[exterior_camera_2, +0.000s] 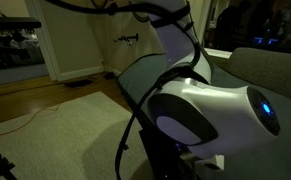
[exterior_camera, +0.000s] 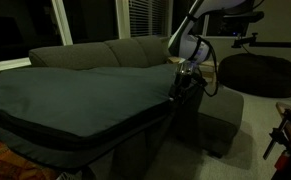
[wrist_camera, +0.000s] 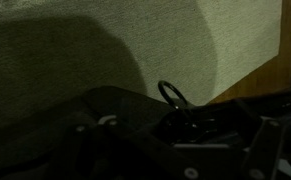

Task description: Close the zip

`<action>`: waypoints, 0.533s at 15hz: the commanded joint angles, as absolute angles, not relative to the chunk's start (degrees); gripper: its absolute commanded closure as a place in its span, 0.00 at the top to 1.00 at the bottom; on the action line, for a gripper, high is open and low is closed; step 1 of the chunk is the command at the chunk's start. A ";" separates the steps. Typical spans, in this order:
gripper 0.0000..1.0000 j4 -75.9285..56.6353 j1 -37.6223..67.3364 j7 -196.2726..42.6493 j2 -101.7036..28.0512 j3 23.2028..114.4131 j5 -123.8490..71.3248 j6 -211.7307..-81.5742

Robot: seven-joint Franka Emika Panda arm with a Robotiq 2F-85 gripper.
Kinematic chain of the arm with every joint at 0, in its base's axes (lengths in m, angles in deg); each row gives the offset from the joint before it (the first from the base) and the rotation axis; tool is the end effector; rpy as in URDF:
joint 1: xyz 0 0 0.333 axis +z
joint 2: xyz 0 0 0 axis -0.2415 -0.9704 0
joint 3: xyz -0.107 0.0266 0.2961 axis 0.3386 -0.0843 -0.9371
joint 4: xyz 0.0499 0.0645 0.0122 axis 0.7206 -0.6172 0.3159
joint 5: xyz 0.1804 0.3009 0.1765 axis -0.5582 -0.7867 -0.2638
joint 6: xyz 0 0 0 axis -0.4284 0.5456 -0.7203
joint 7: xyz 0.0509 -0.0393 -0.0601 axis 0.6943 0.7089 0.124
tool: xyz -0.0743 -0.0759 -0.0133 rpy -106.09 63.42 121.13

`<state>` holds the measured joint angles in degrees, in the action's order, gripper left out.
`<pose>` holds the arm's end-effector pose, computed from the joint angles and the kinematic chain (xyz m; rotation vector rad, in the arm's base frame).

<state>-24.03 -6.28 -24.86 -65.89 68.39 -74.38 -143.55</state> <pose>0.5405 -0.2225 0.0658 -2.5805 0.2808 0.0170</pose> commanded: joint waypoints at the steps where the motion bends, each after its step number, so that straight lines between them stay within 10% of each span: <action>1: 1.00 -26.11 -6.29 -27.53 -64.07 67.72 -72.17 -143.49; 8: 1.00 -27.83 -6.34 -28.09 -62.15 67.09 -70.83 -144.60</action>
